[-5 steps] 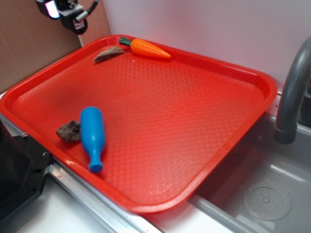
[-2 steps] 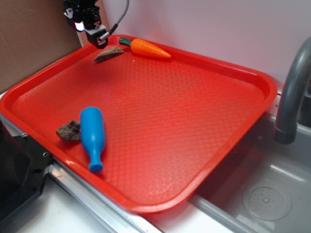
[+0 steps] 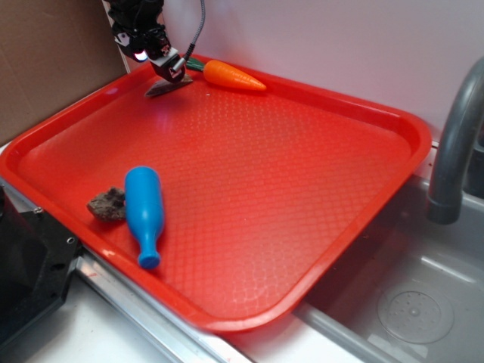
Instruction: Grab the wood chip.
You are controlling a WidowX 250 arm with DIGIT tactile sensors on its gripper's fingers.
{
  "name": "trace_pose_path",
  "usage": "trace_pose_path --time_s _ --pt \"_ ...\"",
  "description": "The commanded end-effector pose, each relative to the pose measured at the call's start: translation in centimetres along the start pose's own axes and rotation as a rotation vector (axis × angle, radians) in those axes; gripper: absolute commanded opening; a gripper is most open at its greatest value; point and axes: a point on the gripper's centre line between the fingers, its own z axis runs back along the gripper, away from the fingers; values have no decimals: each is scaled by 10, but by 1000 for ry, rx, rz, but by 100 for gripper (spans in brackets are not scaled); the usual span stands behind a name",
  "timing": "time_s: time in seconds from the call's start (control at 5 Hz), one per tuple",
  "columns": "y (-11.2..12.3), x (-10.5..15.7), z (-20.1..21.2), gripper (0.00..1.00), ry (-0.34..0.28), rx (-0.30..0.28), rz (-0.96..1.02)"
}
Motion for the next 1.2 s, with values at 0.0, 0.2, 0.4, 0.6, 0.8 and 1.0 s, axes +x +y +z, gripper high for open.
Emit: trace_pose_path --time_s 0.0,0.2,0.4,0.6,0.8,1.0 --pt "12 9 11 100 -35 29 10" --pt "-9 8 -14 100 59 44 -54" --pt "-18 10 -29 100 109 3 -108" --pt "-24 10 -55 100 170 -47 -152" --pt "-26 10 -51 0 146 -60 -150" --pt "-33 4 -38 0 138 -67 -164"
